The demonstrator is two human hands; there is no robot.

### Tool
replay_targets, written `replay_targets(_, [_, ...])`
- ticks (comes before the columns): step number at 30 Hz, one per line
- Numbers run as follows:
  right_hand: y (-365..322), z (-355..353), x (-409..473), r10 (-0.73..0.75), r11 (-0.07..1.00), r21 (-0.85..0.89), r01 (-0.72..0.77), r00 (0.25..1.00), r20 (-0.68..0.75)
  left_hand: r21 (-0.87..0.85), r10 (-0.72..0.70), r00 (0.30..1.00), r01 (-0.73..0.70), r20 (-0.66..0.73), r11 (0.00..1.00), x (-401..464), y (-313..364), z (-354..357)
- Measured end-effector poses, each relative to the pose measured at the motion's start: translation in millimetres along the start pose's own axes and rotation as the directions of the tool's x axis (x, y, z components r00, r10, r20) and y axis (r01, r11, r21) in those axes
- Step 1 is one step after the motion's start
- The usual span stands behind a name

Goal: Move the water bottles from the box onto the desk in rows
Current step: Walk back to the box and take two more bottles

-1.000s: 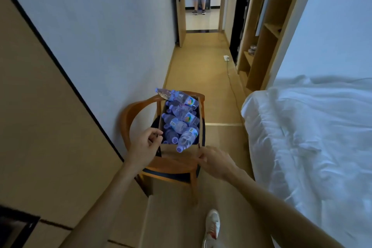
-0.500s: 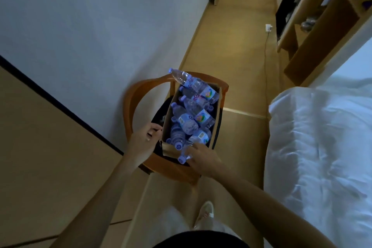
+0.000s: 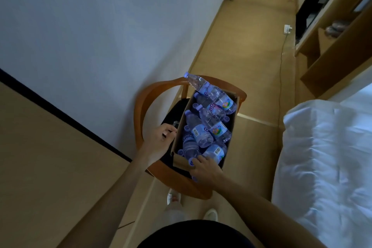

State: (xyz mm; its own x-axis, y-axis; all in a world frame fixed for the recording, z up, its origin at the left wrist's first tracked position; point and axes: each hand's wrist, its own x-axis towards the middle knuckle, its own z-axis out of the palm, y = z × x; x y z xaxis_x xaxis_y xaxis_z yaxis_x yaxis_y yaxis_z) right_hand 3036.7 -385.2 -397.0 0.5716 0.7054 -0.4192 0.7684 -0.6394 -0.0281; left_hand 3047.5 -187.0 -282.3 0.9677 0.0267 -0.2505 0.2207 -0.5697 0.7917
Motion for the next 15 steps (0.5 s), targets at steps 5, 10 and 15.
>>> replay_targets(5, [19,-22,1,-0.076,0.997,-0.002,0.076,0.996,-0.046,-0.015,0.009,0.999,-0.008,0.051,1.000,23,-8,-2])
replay_targets(10, [57,-43,-10,0.028,0.978,0.210,0.010,0.984,-0.177,0.004,0.065,0.991,-0.066,0.113,0.998,43,-22,18])
replay_targets(15, [92,-57,-26,0.287,0.787,0.599,-0.147,0.947,-0.144,0.159,0.062,0.964,-0.106,0.258,0.982,37,-32,45])
